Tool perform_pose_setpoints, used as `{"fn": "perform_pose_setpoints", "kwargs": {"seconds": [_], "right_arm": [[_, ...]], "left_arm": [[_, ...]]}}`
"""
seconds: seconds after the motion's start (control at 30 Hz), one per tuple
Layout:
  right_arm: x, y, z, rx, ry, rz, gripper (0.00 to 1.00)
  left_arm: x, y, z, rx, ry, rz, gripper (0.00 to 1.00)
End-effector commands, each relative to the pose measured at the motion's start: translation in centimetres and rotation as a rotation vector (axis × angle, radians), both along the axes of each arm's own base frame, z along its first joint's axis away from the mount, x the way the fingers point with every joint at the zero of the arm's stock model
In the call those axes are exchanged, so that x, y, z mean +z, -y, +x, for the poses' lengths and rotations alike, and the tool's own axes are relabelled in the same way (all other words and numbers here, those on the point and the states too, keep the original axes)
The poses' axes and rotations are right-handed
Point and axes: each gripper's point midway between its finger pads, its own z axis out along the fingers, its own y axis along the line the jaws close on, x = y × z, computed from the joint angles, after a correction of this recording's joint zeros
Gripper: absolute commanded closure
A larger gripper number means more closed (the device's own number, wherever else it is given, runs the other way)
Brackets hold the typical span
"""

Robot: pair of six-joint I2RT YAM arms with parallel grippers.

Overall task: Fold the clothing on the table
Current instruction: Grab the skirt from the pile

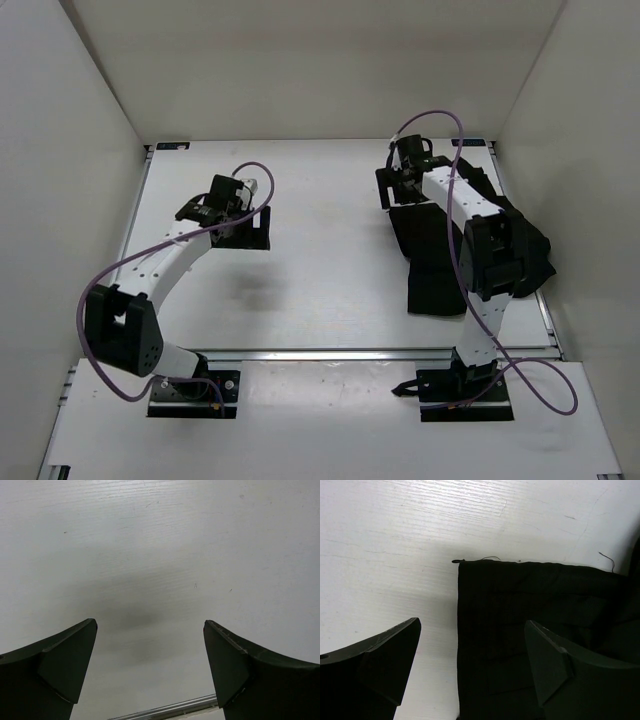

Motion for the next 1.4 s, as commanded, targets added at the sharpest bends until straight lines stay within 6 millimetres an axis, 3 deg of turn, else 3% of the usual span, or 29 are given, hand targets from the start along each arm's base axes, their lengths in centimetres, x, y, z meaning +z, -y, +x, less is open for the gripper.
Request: {"fn": "perform_pose_setpoints", "kwargs": {"seconds": [0.0, 0.07, 0.2, 0.37, 0.57, 0.7, 0.77, 1.03, 1.07, 1.17, 1.27, 1.33, 1.37], "right_arm": [[1.9, 0.1, 1.3, -0.002, 0.054, -0.011, 0.17], [2.3, -0.1, 1.8, -0.009, 0.071, -0.028, 0.14], [1.4, -0.4, 2.5, -0.007, 0.054, -0.057, 0.14], [-1.8, -0.2, 3.3, -0.027, -0.024, -0.086, 0.14], [-3.1, 0.1, 3.8, -0.037, -0.053, -0.146, 0.14], [-4.6, 0.0, 3.5, -0.043, -0.087, -0.137, 0.17], [-5.1, 0.2, 3.2, -0.040, -0.103, -0.157, 0.24], [-5.8, 1.2, 3.4, -0.062, -0.111, -0.141, 0.64], [-5.8, 1.6, 3.8, -0.076, -0.108, -0.129, 0.79], [-5.0, 1.9, 4.7, -0.083, -0.083, -0.118, 1.00], [-3.9, 2.2, 5.6, -0.084, -0.053, -0.120, 1.00], [-1.9, 2.3, 5.8, -0.080, -0.024, -0.109, 1.00], [-0.7, 1.9, 6.0, -0.074, -0.002, -0.082, 1.00]], "left_arm": [[1.7, -0.4, 0.0, 0.017, 0.088, 0.004, 0.01], [1.3, -0.2, -0.6, 0.009, 0.092, -0.006, 0.01], [0.6, 0.3, -1.3, -0.005, 0.066, -0.039, 0.02], [0.1, 0.2, -2.1, -0.020, 0.064, -0.055, 0.01], [-1.1, -0.3, -2.6, -0.022, 0.025, -0.031, 0.01], [-0.9, -0.5, -2.4, -0.018, 0.027, -0.019, 0.01], [-1.2, -0.6, -2.7, -0.026, 0.014, -0.013, 0.01], [-0.8, -0.5, -2.4, -0.020, 0.020, -0.017, 0.01], [-0.9, -0.5, -2.6, -0.022, 0.010, -0.014, 0.01], [-0.4, -0.2, -2.8, -0.037, 0.009, -0.044, 0.01], [-0.3, 2.7, -3.8, -0.131, -0.009, -0.145, 0.01], [0.7, 5.8, -3.7, -0.210, 0.019, -0.247, 0.01], [0.5, 7.3, -4.6, -0.239, -0.005, -0.293, 0.01]]}}
